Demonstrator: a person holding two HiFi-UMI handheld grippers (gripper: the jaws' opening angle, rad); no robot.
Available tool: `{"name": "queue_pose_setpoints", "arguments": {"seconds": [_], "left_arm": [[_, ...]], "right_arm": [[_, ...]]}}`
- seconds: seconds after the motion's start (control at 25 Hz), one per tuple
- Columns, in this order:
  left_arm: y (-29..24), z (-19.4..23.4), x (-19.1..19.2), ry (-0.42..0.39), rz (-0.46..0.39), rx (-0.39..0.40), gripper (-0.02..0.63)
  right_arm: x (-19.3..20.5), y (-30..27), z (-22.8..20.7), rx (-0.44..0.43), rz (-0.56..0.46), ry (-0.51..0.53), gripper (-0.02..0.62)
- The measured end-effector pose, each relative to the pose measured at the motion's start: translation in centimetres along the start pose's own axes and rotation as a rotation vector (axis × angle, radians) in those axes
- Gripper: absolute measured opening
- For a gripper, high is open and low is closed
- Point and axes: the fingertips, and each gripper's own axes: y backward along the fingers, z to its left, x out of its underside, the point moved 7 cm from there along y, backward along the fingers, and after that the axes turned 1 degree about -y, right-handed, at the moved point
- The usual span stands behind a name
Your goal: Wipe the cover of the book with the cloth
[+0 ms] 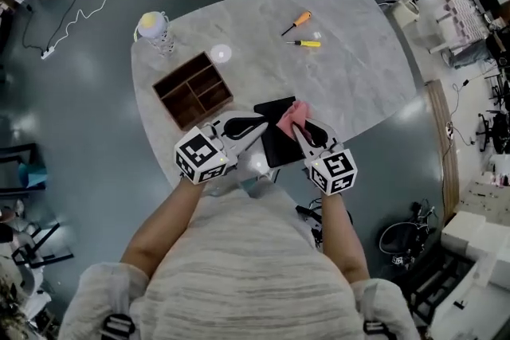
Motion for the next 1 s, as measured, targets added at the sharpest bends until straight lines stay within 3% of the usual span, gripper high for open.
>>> {"name": "queue_pose_setpoints", "arguments": {"seconds": [0.44, 0.68, 1.0], "left_arm": [[-2.7, 3.1, 1.4, 0.054, 0.033, -0.141, 0.021], [-2.6, 3.2, 1.7, 0.078, 0.040, -0.173, 0.020], [-1.5, 3.4, 1.7, 0.088, 0.048, -0.195, 0.020]], "right_arm": [[6.1, -6.6, -5.7, -0.040, 0.246, 0.066, 0.067], [8.6, -8.6, -7.4, -0.032, 0.392, 0.123, 0.067], [9.9, -10.9, -7.0, -0.017, 0.436, 0.106, 0.066]]}}
